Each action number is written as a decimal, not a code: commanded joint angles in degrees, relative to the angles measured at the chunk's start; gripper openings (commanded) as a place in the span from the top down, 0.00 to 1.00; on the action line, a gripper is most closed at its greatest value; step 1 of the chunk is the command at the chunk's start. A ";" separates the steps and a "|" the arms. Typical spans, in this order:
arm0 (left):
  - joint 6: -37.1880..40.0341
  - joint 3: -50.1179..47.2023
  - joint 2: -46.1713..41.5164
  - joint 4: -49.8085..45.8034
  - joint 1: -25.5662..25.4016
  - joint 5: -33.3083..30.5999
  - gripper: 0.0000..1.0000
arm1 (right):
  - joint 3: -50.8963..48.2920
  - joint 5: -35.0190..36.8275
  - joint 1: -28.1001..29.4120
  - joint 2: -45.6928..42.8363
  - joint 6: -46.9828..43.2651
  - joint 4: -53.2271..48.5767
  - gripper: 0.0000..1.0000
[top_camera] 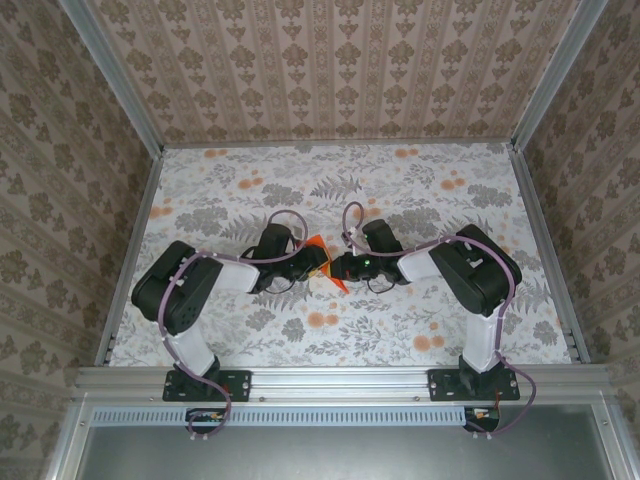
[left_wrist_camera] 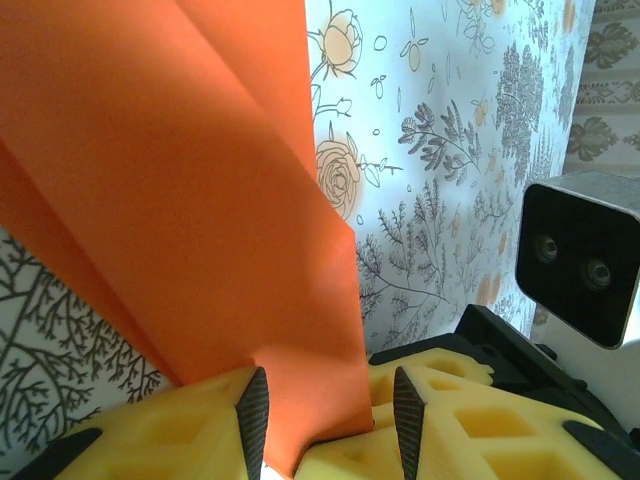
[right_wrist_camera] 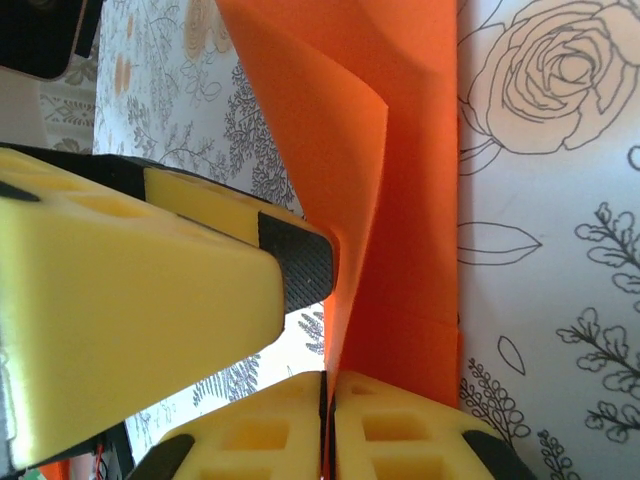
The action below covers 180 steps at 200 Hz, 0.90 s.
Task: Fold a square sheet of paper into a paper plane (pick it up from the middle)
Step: Fold the wing for the fifth time at the center of the table.
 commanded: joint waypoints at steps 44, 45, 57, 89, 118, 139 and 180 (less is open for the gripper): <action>0.83 2.02 2.45 -2.01 -0.28 -0.61 0.61 | 1.31 -0.17 -0.40 0.56 -3.50 -6.68 0.85; 0.81 2.00 2.45 -2.10 -0.28 -0.67 0.61 | 1.32 -0.17 -0.41 0.48 -3.51 -6.69 0.85; 0.83 2.07 2.45 -3.53 -0.28 -1.05 0.61 | 1.44 -0.38 -0.51 -0.26 -3.53 -7.33 0.85; 0.73 2.60 2.50 -7.78 -0.19 -2.26 0.63 | 1.86 -1.17 -0.95 -3.74 -4.00 -10.78 0.79; 0.70 3.63 2.78 -11.11 -0.06 -2.83 0.65 | 2.12 -1.69 -1.04 -6.37 -5.26 -14.79 0.75; 0.60 4.00 3.11 -11.88 0.03 -3.01 0.65 | 2.31 -1.17 -1.03 -7.07 -6.90 -18.05 0.74; 0.45 4.61 3.95 -11.92 0.08 -2.33 0.66 | 4.42 0.76 -0.90 -6.86 -11.15 -24.28 0.73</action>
